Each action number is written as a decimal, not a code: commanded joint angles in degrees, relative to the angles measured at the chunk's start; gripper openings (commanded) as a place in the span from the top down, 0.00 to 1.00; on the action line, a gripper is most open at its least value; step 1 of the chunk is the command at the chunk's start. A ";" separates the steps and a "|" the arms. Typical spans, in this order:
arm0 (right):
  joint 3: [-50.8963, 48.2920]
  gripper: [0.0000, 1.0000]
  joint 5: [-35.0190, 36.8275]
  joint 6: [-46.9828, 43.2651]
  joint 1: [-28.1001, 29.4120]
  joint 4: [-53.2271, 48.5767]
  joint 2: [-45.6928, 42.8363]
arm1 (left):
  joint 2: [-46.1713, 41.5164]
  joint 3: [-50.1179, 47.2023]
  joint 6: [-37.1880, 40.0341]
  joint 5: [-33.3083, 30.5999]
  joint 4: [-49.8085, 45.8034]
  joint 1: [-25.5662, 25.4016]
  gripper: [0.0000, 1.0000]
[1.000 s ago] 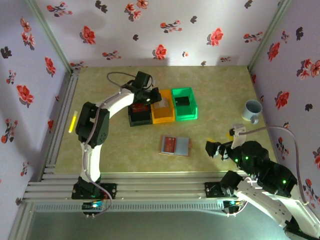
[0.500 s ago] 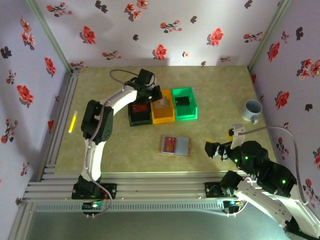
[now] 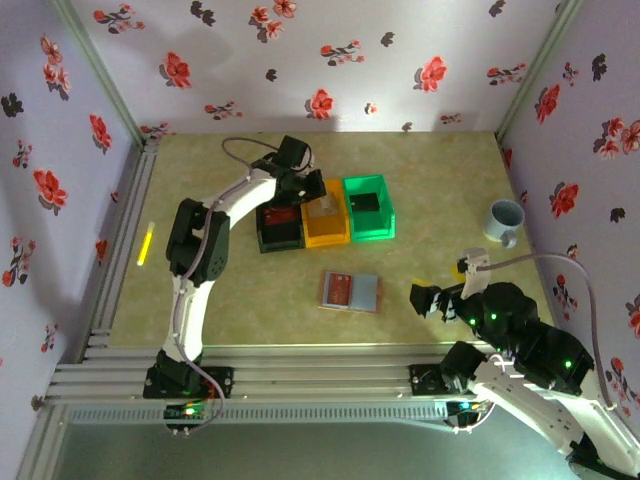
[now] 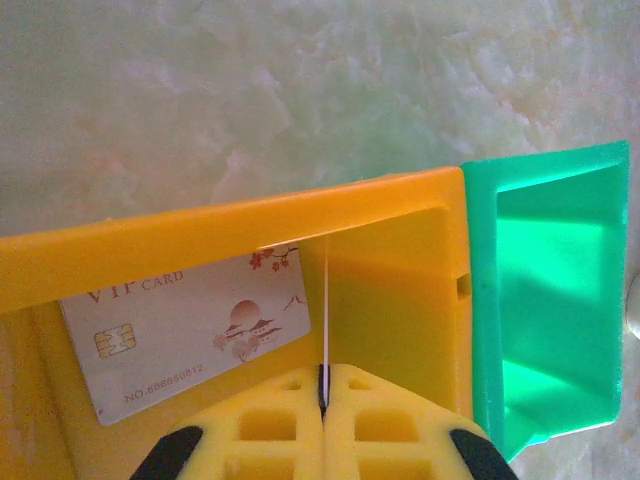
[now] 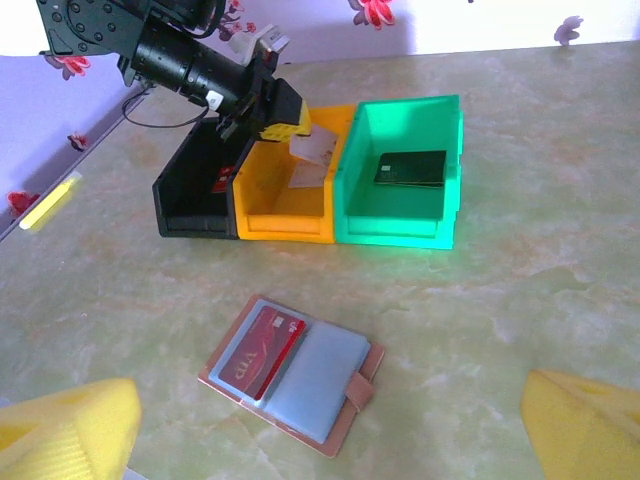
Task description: Take the credit cards out of the card holder
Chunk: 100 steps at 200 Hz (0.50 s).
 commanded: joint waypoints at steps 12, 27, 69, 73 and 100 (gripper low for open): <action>-0.45 0.02 -0.40 -1.10 -0.25 1.46 -1.05 | 1.96 2.27 0.13 -0.70 -1.76 0.44 1.00; -0.47 0.02 -0.46 -1.05 -0.23 1.39 -1.09 | 2.11 2.61 0.30 -0.73 -1.94 0.45 1.00; -0.45 0.02 -0.38 -1.03 -0.24 1.45 -1.30 | 2.90 3.76 0.79 -0.73 -3.24 0.53 1.00; -0.46 0.02 -0.35 -1.03 -0.25 1.40 -1.39 | 3.01 3.77 0.75 -0.70 -3.31 0.51 1.00; -0.46 0.02 -0.14 -1.04 -0.26 1.43 -1.83 | 3.27 4.13 0.91 -0.79 -3.66 0.62 1.00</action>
